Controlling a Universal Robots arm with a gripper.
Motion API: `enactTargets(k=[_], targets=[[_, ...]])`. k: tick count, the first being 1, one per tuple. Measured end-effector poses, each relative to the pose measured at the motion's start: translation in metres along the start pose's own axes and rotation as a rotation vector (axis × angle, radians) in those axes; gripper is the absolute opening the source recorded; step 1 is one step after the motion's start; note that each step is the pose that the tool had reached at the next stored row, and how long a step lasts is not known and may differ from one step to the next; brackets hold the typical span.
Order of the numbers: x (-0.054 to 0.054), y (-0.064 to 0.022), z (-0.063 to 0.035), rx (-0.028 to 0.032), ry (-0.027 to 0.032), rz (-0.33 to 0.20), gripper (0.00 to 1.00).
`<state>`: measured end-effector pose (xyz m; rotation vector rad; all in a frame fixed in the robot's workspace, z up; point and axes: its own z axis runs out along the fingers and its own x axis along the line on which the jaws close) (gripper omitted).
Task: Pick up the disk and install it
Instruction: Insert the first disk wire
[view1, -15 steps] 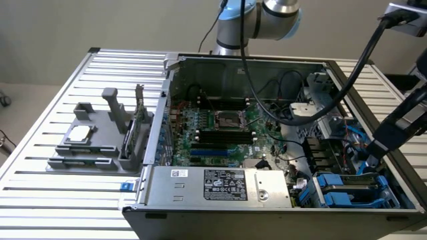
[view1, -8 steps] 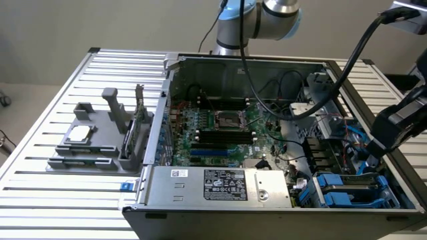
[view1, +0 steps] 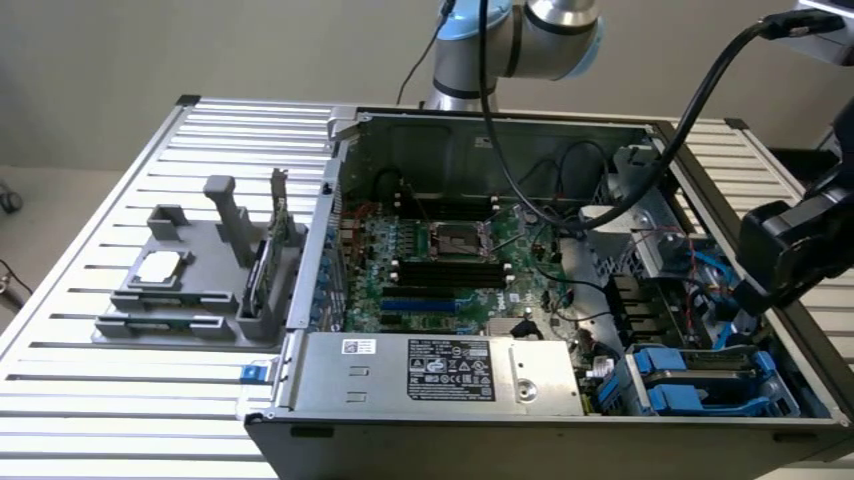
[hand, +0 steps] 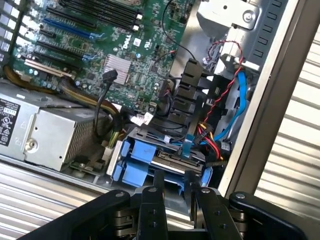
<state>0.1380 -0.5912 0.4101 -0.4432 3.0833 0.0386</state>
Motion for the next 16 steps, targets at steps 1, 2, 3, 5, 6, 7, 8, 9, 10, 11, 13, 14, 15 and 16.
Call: enactTargets(k=[1,2,3,5,6,7,8,9,10,11,13,14,15,16], targets=[[0.0000,0.0000,0.0000,0.0005,-0.0003,0.018,0.31],[0.0000,0.0000,0.0000,0.0010,-0.0007,0.036,0.31],[0.0000,0.0000,0.0000,0.0016,-0.0011,0.054,0.31],[0.0000,0.0000,0.0000,0.0026,-0.0019,0.091,0.31],[0.0000,0.0000,0.0000,0.0032,-0.0023,0.109,0.31],[0.0000,0.0000,0.0000,0.0038,-0.0026,0.127,0.31],[0.0000,0.0000,0.0000,0.0043,-0.0030,0.145,0.31],[0.0000,0.0000,0.0000,0.0048,-0.0034,0.163,0.31],[0.0000,0.0000,0.0000,0.0053,-0.0037,0.181,0.31],[0.0000,0.0000,0.0000,0.0059,-0.0041,0.199,0.31],[0.0000,0.0000,0.0000,0.0070,-0.0049,0.236,0.31],[0.0000,0.0000,0.0000,0.0075,-0.0052,0.254,0.31],[0.0000,0.0000,0.0000,0.0080,-0.0056,0.272,0.31],[0.0000,0.0000,0.0001,0.0085,-0.0060,0.290,0.31]])
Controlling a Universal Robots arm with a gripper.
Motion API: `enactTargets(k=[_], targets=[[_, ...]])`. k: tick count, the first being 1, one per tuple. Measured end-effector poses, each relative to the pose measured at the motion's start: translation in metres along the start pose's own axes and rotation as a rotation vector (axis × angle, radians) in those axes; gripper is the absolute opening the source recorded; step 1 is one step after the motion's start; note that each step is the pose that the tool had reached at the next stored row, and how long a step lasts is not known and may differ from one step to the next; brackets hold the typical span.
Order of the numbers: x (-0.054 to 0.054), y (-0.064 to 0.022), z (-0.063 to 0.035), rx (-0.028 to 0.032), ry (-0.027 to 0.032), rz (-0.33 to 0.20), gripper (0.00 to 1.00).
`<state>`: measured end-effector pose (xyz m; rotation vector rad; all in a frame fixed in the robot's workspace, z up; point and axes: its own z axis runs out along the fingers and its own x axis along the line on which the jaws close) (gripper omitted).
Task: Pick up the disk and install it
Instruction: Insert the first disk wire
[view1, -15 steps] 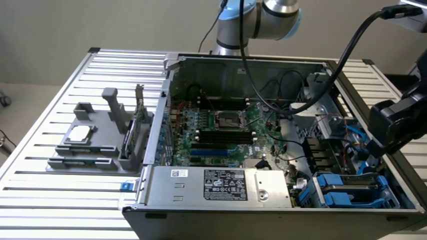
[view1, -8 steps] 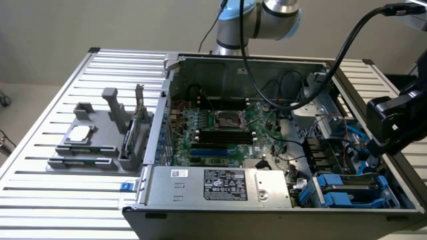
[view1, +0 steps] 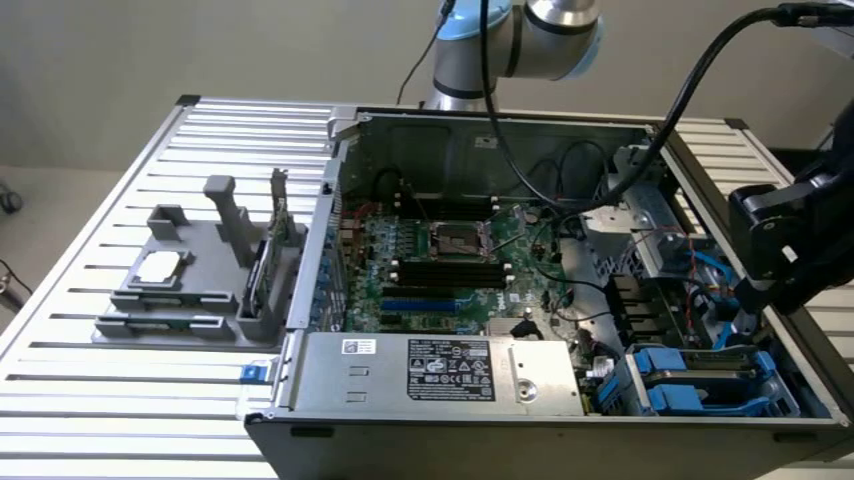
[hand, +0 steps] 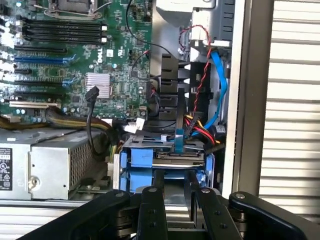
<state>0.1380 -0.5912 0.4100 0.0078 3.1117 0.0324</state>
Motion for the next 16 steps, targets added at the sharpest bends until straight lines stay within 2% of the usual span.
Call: enactTargets(k=[16], targets=[[0.0000,0.0000,0.0000,0.0087,-0.0061,0.291,0.31]])
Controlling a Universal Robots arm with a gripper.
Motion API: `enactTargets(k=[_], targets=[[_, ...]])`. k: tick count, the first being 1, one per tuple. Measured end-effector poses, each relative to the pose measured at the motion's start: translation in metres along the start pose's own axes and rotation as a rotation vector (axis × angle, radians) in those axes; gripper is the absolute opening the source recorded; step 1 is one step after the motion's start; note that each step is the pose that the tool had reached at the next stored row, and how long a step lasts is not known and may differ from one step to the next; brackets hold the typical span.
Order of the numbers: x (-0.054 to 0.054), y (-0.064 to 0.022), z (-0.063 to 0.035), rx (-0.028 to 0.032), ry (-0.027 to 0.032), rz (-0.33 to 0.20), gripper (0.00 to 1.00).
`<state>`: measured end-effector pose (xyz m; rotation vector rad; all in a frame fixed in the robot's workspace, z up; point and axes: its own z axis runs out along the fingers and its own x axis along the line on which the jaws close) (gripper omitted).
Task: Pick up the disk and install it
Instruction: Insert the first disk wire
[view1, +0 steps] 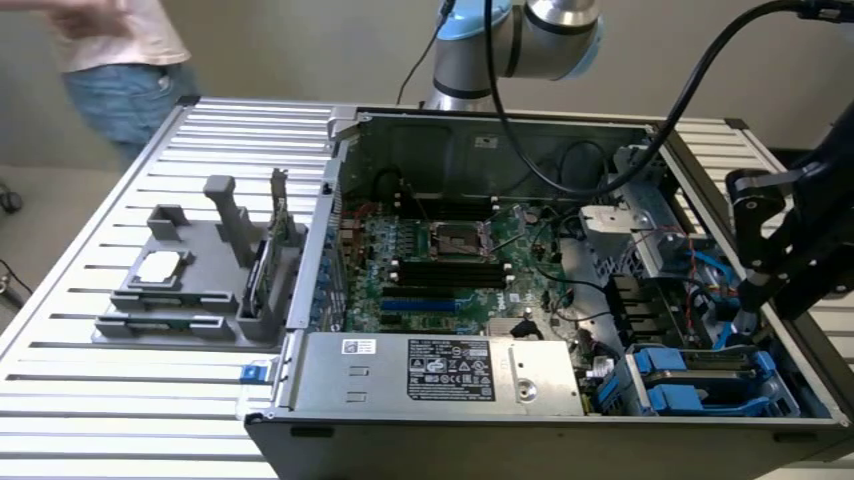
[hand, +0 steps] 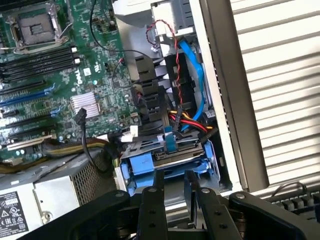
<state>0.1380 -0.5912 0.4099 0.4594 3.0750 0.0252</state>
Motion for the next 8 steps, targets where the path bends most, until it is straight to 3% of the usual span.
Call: enactTargets(k=[8], targets=[[0.0000,0.0000,0.0000,0.0044,-0.0030,0.145,0.31]])
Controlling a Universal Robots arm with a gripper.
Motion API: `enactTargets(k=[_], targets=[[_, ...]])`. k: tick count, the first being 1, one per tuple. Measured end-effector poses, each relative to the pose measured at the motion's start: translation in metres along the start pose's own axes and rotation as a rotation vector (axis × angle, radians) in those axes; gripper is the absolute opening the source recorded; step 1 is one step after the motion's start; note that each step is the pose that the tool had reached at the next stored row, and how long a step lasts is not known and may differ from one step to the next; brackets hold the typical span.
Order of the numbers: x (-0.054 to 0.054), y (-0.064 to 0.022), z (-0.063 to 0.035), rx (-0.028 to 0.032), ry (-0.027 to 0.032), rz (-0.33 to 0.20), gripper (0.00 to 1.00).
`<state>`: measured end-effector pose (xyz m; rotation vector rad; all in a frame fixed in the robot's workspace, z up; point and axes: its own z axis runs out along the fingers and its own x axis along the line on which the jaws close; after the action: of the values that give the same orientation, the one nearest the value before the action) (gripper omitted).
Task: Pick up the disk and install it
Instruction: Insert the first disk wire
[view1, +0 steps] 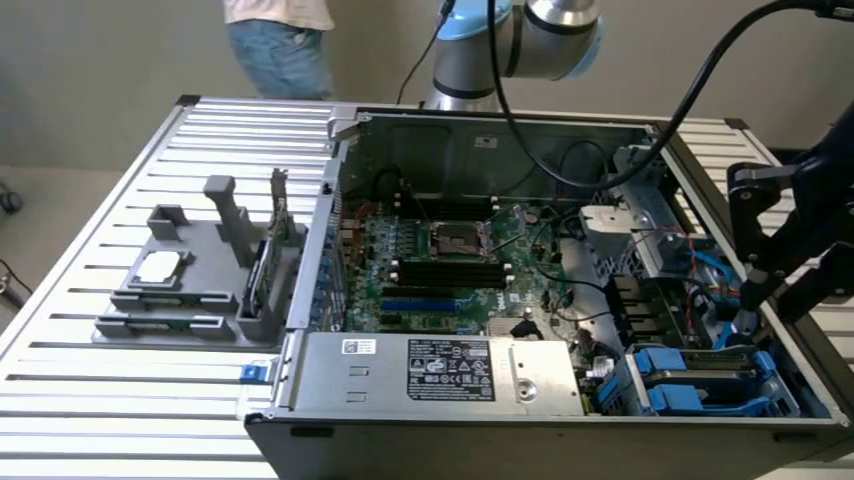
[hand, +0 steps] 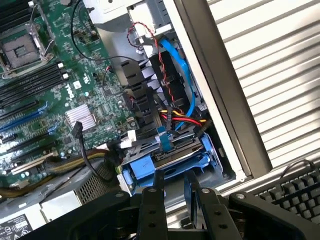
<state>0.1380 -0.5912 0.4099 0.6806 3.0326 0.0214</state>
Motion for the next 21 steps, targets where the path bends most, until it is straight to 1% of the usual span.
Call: enactTargets(k=[5,9,11,14,21], targets=[[0.000,0.0000,0.0001,0.0025,-0.0018,0.087,0.31],[0.000,0.0006,0.0006,0.0037,-0.0027,0.131,0.31],[-0.001,0.0019,0.0009,0.0044,-0.0030,0.141,0.31],[-0.004,0.0051,0.0024,0.0050,-0.0018,0.148,0.31],[-0.009,0.0105,0.0121,0.0089,0.0027,0.178,0.31]])
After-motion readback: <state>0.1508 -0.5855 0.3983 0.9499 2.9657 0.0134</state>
